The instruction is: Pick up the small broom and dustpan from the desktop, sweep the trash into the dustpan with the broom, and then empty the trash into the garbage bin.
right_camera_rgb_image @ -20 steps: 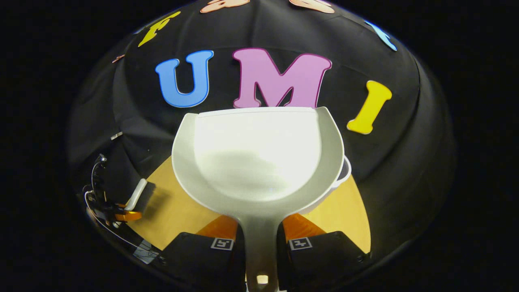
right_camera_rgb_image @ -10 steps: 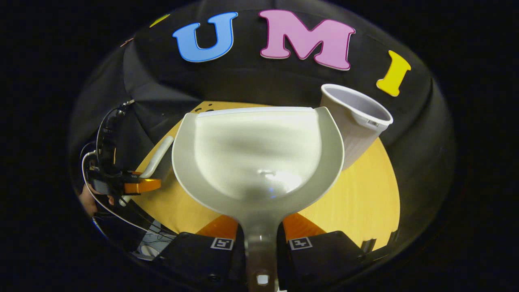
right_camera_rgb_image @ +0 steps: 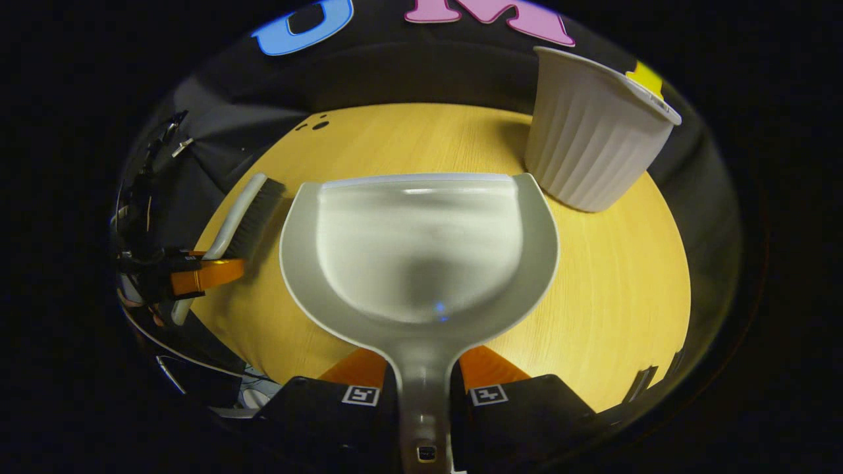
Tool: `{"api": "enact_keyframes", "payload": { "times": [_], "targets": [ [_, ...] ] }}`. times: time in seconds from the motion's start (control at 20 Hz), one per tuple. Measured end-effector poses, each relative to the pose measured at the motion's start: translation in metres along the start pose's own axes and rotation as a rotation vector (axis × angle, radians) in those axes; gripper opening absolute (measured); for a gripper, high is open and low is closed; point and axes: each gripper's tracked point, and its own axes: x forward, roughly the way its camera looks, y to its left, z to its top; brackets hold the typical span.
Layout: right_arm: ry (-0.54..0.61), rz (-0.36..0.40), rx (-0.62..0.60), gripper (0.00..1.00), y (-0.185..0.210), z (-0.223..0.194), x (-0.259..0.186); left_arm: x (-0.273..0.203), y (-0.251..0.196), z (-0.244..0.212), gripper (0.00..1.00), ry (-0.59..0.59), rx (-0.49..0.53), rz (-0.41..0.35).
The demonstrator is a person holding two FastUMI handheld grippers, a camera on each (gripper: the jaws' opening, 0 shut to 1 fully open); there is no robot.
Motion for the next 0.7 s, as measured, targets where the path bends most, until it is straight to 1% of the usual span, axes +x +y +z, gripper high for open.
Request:
{"api": "enact_keyframes", "payload": {
  "times": [0.05, 0.1, 0.15, 0.2, 0.25, 0.3, 0.35, 0.4, 0.45, 0.55, 0.6, 0.65, 0.7],
  "targets": [
    [0.026, 0.008, 0.011, 0.35, 0.000, -0.005, 0.009, 0.006, -0.003, 0.000, 0.27, 0.010, 0.006, 0.009],
    [0.047, 0.014, 0.012, 0.35, -0.001, -0.009, 0.014, 0.009, -0.007, -0.002, 0.27, 0.016, 0.009, 0.017],
    [0.064, 0.013, 0.003, 0.39, -0.004, -0.013, 0.018, 0.011, -0.011, -0.002, 0.27, 0.023, 0.008, 0.024],
    [0.075, 0.009, -0.007, 0.35, -0.006, -0.014, 0.020, 0.014, -0.012, -0.003, 0.27, 0.032, 0.003, 0.036],
    [0.080, 0.010, -0.007, 0.35, -0.004, -0.016, 0.020, 0.016, -0.011, -0.002, 0.27, 0.037, 0.002, 0.053],
    [0.085, 0.023, -0.002, 0.35, -0.002, -0.018, 0.023, 0.020, -0.012, -0.002, 0.29, 0.044, 0.000, 0.073],
    [0.092, 0.032, -0.009, 0.35, -0.002, -0.021, 0.026, 0.023, -0.014, -0.003, 0.27, 0.053, -0.013, 0.084],
    [0.085, 0.030, -0.031, 0.40, -0.004, -0.020, 0.027, 0.025, -0.016, -0.004, 0.27, 0.066, -0.030, 0.087],
    [0.084, 0.032, -0.050, 0.36, -0.004, -0.021, 0.030, 0.026, -0.016, -0.007, 0.27, 0.080, -0.038, 0.091],
    [0.082, 0.047, -0.056, 0.37, -0.004, -0.017, 0.032, 0.029, -0.015, -0.009, 0.28, 0.098, -0.037, 0.101],
    [0.087, 0.067, -0.047, 0.42, -0.002, -0.018, 0.034, 0.028, -0.015, -0.010, 0.26, 0.107, -0.032, 0.108],
    [0.084, 0.078, -0.040, 0.38, 0.000, -0.019, 0.033, 0.028, -0.014, -0.009, 0.28, 0.112, -0.026, 0.114],
    [0.091, 0.092, -0.031, 0.40, 0.001, -0.019, 0.033, 0.028, -0.014, -0.009, 0.28, 0.117, -0.021, 0.115]
  ]
}}
